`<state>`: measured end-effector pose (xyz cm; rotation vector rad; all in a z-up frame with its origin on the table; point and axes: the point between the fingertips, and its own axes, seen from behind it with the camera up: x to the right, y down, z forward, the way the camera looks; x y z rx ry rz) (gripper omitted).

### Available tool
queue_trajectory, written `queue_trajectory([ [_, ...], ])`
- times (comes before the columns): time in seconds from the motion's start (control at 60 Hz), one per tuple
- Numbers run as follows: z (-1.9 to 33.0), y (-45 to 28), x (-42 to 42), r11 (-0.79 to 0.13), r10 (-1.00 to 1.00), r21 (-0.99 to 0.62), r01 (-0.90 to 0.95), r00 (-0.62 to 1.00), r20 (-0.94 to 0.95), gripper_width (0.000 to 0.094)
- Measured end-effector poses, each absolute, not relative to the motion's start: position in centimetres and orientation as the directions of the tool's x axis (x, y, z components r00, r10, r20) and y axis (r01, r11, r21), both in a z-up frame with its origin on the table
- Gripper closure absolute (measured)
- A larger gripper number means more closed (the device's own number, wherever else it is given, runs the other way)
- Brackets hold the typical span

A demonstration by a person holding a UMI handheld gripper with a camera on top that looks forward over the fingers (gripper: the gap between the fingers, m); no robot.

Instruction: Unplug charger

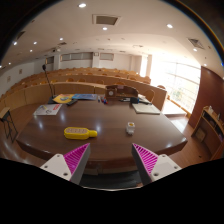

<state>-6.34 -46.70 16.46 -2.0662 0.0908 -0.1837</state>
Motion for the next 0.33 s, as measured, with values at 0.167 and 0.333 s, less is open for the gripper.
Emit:
queue_trajectory([
  [0.167, 17.4, -50.4, -7.3, -0.469, -0.131, -0.883, 0.02, 0.987, 0.092, 0.0089],
  [0.333, 18.7, -52.1, -7.5, -0.455, -0.129, -0.89, 0.034, 0.986, 0.103, 0.009],
])
